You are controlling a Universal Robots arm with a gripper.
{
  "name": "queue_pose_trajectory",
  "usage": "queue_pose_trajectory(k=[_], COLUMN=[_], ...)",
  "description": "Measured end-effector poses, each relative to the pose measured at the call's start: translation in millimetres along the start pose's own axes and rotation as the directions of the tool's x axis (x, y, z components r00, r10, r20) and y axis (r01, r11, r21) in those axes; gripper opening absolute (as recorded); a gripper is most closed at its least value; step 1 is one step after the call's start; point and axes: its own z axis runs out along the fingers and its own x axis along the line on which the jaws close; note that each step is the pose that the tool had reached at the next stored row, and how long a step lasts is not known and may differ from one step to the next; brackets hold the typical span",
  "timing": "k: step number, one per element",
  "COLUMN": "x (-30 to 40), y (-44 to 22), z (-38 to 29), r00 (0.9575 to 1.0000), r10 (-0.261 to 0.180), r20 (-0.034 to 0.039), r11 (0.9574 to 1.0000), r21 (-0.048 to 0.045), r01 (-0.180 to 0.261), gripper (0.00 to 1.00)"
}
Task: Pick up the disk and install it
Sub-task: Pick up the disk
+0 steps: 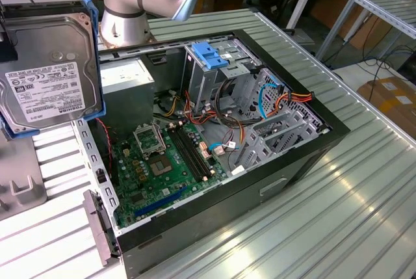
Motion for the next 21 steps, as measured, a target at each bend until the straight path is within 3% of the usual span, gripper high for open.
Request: queue_pose_trajectory(k=[21], x=[2.8], y=[-10.9], z=[0.2], r00=[1.0], r10=[0.0], r20=[0.0], r11=[1.0], r21=[0.0], r01=[0.0], gripper=[0.37])
